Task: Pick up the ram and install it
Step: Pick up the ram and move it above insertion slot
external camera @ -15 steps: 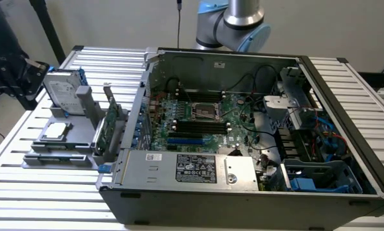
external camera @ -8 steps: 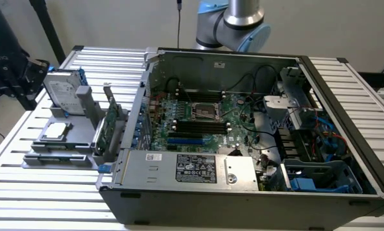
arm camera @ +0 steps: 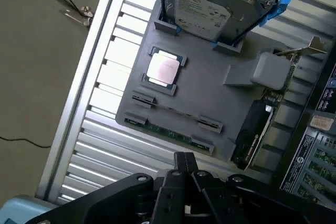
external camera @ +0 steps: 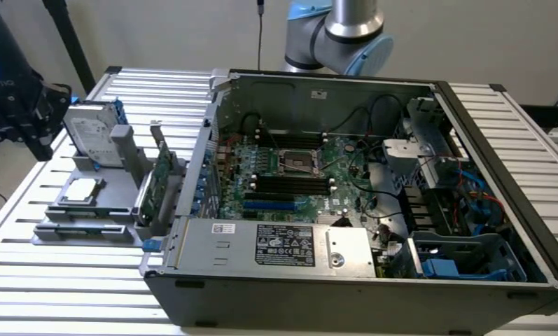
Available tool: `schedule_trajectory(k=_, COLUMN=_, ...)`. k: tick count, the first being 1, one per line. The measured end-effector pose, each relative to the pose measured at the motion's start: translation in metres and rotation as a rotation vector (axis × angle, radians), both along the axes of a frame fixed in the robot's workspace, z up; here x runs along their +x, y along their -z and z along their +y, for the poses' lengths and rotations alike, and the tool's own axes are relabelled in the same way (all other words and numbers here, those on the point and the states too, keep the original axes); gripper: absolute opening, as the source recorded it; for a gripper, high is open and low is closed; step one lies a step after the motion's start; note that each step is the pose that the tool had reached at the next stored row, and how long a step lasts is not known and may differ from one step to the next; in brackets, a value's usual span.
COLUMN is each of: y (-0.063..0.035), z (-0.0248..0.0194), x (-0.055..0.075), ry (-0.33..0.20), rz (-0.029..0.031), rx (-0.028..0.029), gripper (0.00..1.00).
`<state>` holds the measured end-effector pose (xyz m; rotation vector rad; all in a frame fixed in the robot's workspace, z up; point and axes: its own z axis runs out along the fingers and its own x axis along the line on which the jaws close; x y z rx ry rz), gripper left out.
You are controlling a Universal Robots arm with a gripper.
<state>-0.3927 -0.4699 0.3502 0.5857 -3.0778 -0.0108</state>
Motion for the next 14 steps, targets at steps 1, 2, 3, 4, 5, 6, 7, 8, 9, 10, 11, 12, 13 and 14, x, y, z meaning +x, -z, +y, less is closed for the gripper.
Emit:
schedule_trajectory(k=1, y=0.0000, z=0.0000, x=0.0000, ry=-0.018, rz=0.0000, rx=0.0000, gripper=0.11)
schedule_trajectory(k=2, y=0.0001, z=0.0000, x=0.0000, ry=-0.036, rz=0.0001, rx=0.0000, gripper=0.11)
schedule_trajectory(k=3, y=0.0001, z=0.0000, x=0.0000, ry=-0.055, rz=0.0001, rx=-0.0001, gripper=0.11)
schedule_trajectory(k=4, y=0.0002, z=0.0000, x=0.0000, ry=-0.072, rz=0.0000, rx=0.0000, gripper=0.11)
schedule_trajectory(k=5, y=0.0002, z=0.0000, x=0.0000, ry=-0.090, rz=0.0000, rx=0.0000, gripper=0.11)
schedule_trajectory(k=6, y=0.0003, z=0.0000, x=0.0000, ry=-0.108, rz=0.0001, rx=-0.0001, gripper=0.11)
schedule_trajectory(k=7, y=0.0003, z=0.0000, x=0.0000, ry=-0.127, rz=0.0001, rx=0.0000, gripper=0.11)
schedule_trajectory(k=8, y=0.0004, z=0.0000, x=0.0000, ry=-0.145, rz=0.0000, rx=-0.0001, gripper=0.11)
schedule_trajectory(k=9, y=0.0004, z=0.0000, x=0.0000, ry=-0.163, rz=0.0001, rx=-0.0001, gripper=0.11)
schedule_trajectory(k=10, y=0.0005, z=0.0000, x=0.0000, ry=-0.181, rz=0.0001, rx=-0.0001, gripper=0.11)
schedule_trajectory(k=11, y=0.0006, z=0.0000, x=0.0000, ry=-0.199, rz=0.0001, rx=0.0000, gripper=0.11)
schedule_trajectory(k=12, y=0.0006, z=0.0000, x=0.0000, ry=-0.218, rz=0.0001, rx=-0.0001, gripper=0.11)
schedule_trajectory(k=13, y=0.0007, z=0.0000, x=0.0000, ry=-0.236, rz=0.0002, rx=-0.0001, gripper=0.11)
schedule_trajectory(k=14, y=0.0007, z=0.0000, x=0.0000, ry=-0.254, rz=0.0002, rx=-0.0001, gripper=0.11)
